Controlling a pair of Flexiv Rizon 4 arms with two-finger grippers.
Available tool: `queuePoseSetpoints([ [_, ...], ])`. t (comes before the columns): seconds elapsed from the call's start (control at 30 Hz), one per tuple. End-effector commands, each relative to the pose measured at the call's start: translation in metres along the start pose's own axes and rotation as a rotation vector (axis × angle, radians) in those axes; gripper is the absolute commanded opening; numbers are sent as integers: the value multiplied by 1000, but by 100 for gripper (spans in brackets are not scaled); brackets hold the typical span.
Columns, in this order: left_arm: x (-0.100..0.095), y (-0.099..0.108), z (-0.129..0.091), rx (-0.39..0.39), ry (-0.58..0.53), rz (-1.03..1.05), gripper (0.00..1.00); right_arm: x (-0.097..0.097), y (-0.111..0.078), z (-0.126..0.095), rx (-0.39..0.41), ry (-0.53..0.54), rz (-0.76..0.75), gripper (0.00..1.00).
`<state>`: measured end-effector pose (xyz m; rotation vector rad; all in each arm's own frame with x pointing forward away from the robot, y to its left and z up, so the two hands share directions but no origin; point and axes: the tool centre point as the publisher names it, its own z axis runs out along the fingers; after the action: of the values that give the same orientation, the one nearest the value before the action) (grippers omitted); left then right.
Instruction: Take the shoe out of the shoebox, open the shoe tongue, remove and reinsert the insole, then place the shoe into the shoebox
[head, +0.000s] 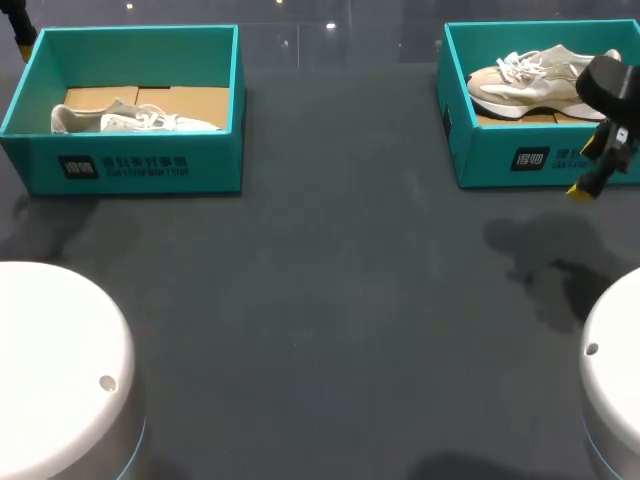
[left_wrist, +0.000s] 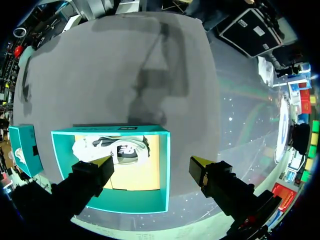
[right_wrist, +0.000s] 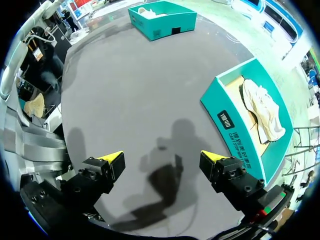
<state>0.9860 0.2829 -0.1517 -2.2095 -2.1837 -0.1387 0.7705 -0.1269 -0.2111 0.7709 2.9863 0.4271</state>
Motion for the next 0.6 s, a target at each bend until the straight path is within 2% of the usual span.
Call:
queuePoseSetpoints([
  [0.03,0,-1,0,-3,1,1,100,0,2,0,30,-1,1,100],
  [0.17,0,-1,0,-3,1,1,100,0,2,0,30,-1,1,100],
  [0.3,0,-1,0,-3,1,1,100,-26,10,-1,28,-37,0,100],
  [0.43,0,-1,0,-3,1,1,100,-65,6,-19,94,-102,140,100],
  [0.6,0,-1,0,-3,1,1,100,-104,-2,-40,96,-131,279,100],
])
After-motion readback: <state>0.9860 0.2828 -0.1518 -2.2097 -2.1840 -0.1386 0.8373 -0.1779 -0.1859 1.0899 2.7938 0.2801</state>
